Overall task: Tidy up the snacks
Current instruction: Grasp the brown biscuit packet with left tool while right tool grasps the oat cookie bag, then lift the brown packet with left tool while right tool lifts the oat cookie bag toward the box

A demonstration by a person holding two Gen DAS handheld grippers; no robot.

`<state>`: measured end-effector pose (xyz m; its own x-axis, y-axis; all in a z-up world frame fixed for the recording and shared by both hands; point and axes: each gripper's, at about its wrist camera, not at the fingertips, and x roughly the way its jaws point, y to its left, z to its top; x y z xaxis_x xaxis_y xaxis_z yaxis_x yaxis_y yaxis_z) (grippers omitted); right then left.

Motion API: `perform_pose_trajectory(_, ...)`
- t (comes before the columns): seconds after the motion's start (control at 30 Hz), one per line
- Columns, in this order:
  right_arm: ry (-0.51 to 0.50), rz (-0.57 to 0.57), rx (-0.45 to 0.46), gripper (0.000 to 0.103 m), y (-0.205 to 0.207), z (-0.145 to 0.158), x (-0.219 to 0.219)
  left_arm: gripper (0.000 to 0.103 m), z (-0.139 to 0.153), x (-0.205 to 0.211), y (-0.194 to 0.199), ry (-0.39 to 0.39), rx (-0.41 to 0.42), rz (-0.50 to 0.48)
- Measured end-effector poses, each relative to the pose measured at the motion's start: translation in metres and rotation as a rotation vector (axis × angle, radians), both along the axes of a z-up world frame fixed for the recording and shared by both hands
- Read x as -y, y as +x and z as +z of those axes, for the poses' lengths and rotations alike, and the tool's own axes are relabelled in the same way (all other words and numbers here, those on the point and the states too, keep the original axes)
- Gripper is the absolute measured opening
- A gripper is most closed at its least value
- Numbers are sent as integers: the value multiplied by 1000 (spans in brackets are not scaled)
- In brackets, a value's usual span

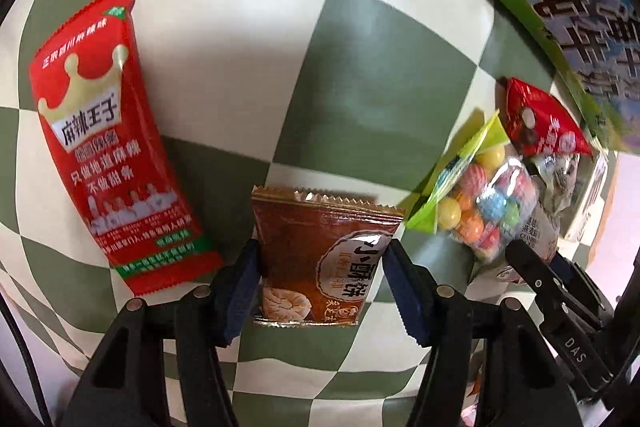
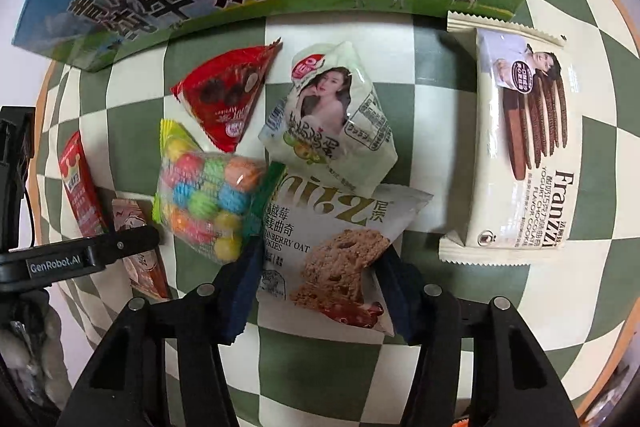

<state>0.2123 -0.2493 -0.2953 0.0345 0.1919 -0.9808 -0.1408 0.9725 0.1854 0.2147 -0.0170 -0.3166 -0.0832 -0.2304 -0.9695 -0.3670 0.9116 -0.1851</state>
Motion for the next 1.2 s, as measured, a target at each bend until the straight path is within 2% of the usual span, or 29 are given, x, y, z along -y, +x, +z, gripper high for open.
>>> perform_pose_trajectory(0.2,2,32,-57,57,-23,-6,10,61,1,33,-13,59,-16,-135)
perform_pose_trajectory(0.4,1,59,-119,57,-50,-11,16,61,1,63,-23,127,-12,-206)
perform_pose_trajectory(0.47,11,50,-141,57,-57,-12,19,61,2,71,-27,145,0,-211)
perform_pose_trajectory(0.53,35,7,-161,58,-62,-13,25,55,1,95,-31,157,9,-214)
perform_pose_trajectory(0.63,41,-33,-137,65,-59,-9,28,54,-1,103,-37,155,6,-210)
perform_pose_trajectory(0.77,11,-69,-132,65,-47,-12,25,54,-3,118,-52,133,-16,-197)
perform_pose_trajectory(0.9,-60,2,-127,55,-51,-21,15,54,-6,136,-69,120,-26,-206)
perform_pose_trajectory(1.03,-69,67,-161,54,-74,-22,6,54,-19,157,-91,95,-29,-178)
perform_pose_trajectory(1.2,-36,25,-184,58,-74,-26,16,56,-33,168,-107,92,-43,-175)
